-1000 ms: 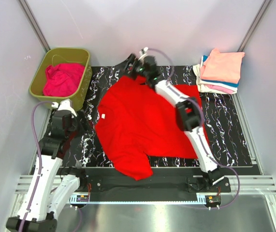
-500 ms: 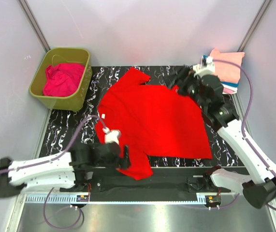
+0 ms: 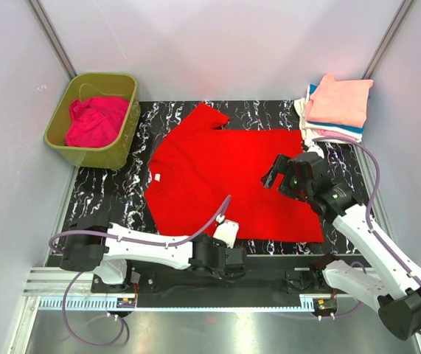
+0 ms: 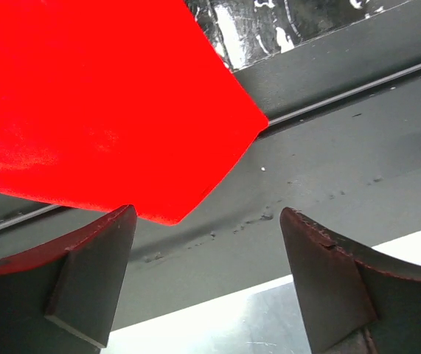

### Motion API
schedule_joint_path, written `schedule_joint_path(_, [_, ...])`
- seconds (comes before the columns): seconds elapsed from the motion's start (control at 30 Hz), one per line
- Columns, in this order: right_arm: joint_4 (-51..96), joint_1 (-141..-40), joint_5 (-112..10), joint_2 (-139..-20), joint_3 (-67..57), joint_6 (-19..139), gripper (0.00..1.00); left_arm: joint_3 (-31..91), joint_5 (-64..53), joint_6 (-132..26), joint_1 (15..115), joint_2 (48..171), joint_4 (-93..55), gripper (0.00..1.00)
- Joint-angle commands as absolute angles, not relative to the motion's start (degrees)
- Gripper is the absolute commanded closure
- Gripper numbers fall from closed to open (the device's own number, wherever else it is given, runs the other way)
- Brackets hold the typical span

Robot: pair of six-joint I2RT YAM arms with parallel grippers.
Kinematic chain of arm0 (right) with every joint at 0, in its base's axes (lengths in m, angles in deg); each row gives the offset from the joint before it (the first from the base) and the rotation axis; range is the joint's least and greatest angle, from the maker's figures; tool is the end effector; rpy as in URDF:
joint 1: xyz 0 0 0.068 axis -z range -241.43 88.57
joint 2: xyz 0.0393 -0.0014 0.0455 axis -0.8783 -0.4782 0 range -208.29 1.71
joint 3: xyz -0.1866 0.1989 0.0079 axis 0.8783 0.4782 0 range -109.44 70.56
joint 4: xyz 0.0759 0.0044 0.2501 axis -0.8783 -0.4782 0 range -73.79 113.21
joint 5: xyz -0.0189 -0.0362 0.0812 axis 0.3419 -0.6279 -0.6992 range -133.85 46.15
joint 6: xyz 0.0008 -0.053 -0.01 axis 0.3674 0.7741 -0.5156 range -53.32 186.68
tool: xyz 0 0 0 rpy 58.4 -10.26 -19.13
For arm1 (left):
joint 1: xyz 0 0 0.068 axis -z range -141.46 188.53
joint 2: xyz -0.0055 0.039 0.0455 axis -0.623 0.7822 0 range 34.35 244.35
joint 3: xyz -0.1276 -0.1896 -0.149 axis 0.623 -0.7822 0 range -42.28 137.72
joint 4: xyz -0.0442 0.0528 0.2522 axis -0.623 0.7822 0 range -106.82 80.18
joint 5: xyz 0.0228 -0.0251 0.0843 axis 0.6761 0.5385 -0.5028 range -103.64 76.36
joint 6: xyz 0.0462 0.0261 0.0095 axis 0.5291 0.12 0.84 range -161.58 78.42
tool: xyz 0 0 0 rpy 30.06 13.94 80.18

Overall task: Fold and stack the t-shirts
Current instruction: Fold the tshirt

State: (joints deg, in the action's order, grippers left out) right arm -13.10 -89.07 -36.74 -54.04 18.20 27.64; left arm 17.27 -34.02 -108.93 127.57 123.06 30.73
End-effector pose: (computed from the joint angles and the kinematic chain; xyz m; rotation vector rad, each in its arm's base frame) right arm 0.1824 0.0905 0.3073 0.2956 2.2834 0.4744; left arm 0.0173 -0.2815 0.2060 0.4589 2.7015 -0.2117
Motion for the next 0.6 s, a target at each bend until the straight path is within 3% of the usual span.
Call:
schedule_joint_path(0.0, [-15.4, -89.1, -34.1, -52.3, 18.1, 27.7, 0.0, 18.9, -36.7, -107.4, 127.9, 123.2, 32.0, 0.18])
schedule_joint_path(0.43, [-16.0, -89.1, -34.3, -51.4, 21.9, 27.7, 0.0, 20.0, -36.4, -103.0, 127.9, 130.8, 36.5, 0.25])
schedule_joint_path(0.57, [-16.2, -89.1, -34.1, -50.9, 22.7, 27.9, 0.0, 19.9, -38.6, -102.7, 127.9, 132.4, 37.9, 0.34])
